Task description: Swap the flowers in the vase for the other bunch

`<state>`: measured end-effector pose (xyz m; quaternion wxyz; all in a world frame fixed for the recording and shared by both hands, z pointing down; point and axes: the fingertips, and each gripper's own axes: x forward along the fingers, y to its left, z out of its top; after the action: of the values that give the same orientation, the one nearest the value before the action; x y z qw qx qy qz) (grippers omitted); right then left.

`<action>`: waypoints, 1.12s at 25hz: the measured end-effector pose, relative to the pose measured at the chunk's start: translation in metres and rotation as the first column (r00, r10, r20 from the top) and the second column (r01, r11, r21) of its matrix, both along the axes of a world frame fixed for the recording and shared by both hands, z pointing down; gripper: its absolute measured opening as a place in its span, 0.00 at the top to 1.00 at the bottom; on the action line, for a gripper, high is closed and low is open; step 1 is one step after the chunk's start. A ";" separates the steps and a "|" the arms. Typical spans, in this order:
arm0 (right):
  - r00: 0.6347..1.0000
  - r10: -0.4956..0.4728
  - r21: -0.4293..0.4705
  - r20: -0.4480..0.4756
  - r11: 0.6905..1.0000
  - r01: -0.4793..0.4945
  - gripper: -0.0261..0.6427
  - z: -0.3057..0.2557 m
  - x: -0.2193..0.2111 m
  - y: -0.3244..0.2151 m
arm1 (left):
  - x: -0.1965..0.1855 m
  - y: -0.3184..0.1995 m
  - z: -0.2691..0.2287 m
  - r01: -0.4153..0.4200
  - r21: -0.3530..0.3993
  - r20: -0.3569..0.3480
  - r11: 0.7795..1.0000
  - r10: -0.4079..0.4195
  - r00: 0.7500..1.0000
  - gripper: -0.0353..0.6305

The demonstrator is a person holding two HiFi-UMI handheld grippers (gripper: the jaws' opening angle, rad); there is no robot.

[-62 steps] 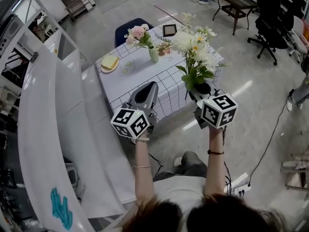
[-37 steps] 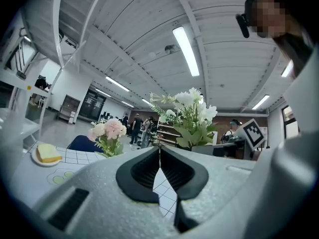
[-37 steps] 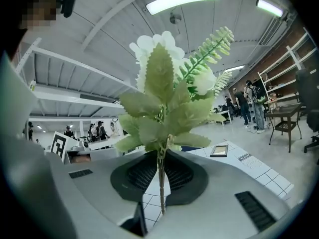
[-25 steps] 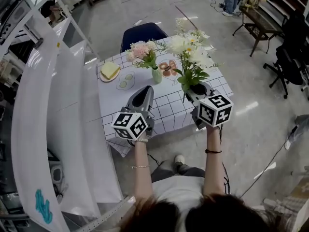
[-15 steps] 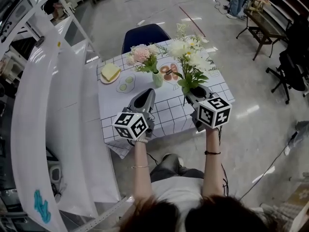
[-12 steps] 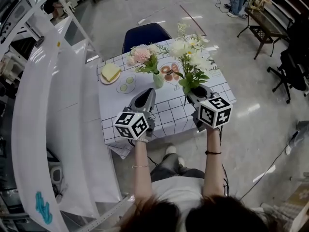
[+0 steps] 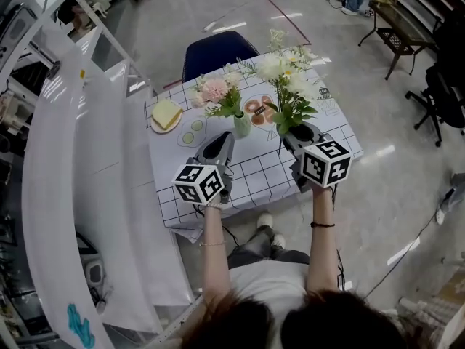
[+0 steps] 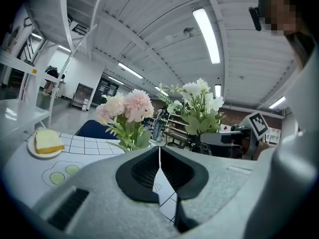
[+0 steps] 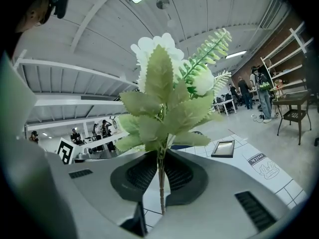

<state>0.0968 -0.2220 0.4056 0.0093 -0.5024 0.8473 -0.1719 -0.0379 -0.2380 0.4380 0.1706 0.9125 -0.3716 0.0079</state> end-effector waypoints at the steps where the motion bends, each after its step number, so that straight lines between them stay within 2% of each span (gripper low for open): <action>1: 1.000 0.003 -0.002 -0.003 1.000 -0.003 0.90 0.002 0.000 -0.002 | 0.000 -0.003 0.004 -0.002 -0.009 0.007 1.000 0.002 1.000 0.92; 5: 1.000 0.024 -0.013 -0.006 1.000 -0.024 0.90 0.010 0.005 -0.011 | 0.005 -0.016 0.020 -0.023 -0.036 0.022 0.999 0.023 0.999 0.92; 10: 0.998 0.061 -0.029 0.004 0.998 -0.061 0.90 0.018 0.013 -0.025 | 0.008 -0.030 0.029 -0.037 -0.023 0.058 0.999 0.039 0.998 0.92; 21: 0.996 0.083 -0.049 0.024 0.995 -0.082 0.90 0.031 0.008 -0.042 | 0.007 -0.050 0.051 -0.092 -0.058 0.067 0.994 0.096 0.993 0.92; 28: 0.993 0.112 -0.060 0.043 0.992 -0.110 0.90 0.039 0.015 -0.040 | 0.006 -0.055 0.060 -0.089 -0.056 0.082 0.994 0.093 0.992 0.91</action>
<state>0.1119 -0.2617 0.4442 0.0239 -0.5448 0.8123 -0.2070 -0.0315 -0.2935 0.4982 0.1779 0.9226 -0.3363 0.0641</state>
